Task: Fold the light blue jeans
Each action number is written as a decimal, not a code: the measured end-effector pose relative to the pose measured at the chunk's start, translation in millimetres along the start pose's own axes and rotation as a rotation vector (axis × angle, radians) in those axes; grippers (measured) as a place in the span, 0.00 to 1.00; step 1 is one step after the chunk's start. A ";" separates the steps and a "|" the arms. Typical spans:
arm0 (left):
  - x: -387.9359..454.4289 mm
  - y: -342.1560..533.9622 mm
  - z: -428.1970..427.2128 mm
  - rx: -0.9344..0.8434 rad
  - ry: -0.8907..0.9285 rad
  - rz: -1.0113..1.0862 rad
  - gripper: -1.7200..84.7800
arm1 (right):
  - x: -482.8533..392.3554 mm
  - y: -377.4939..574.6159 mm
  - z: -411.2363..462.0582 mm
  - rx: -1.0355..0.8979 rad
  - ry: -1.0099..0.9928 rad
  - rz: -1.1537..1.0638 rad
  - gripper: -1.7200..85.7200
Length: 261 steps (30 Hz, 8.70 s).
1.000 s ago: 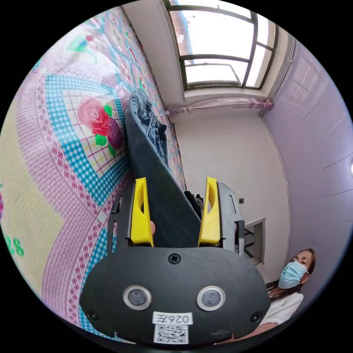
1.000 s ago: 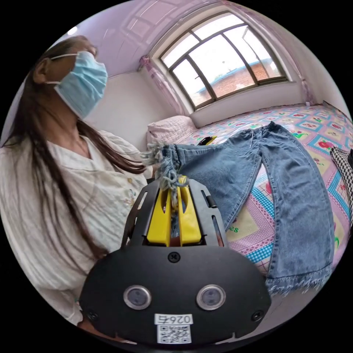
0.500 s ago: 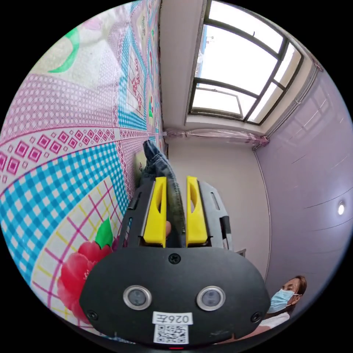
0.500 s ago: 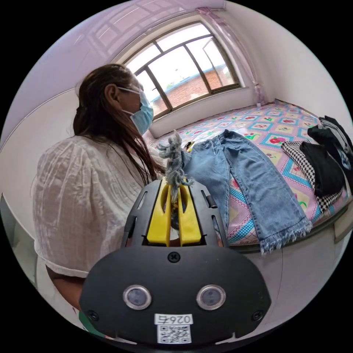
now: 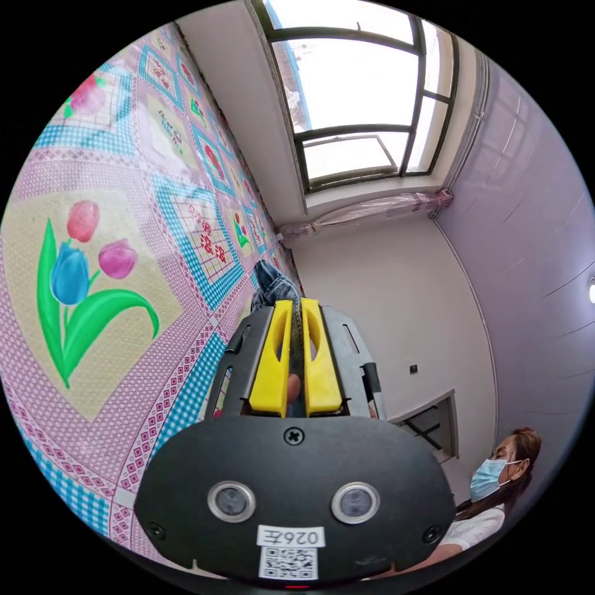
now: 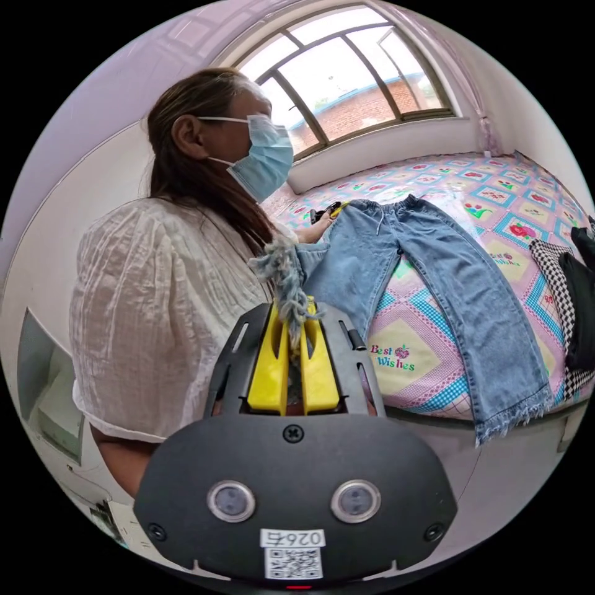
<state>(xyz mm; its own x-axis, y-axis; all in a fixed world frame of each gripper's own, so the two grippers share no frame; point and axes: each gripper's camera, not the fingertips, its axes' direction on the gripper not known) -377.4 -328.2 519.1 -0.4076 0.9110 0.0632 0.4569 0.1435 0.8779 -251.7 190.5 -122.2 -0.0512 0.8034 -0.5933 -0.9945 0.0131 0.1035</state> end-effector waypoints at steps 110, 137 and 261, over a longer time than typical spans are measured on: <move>360.4 560.3 190.2 -0.774 -0.332 0.014 0.17 | 150.2 -117.8 -121.6 -0.341 0.387 0.105 0.15; 478.2 557.6 210.2 -0.432 0.294 -0.079 0.02 | 190.4 -234.9 -314.4 -0.286 -0.492 0.171 0.01; 983.3 682.6 2.9 0.566 0.092 1.372 0.06 | 1.4 138.3 -553.2 0.853 -0.160 -0.562 0.01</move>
<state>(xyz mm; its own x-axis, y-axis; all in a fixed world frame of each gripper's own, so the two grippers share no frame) -464.1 666.7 1179.0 0.5473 0.4330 0.7162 0.7469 -0.6388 -0.1845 -439.6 -135.8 -550.3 0.4758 0.6196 -0.6242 -0.4724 0.7787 0.4129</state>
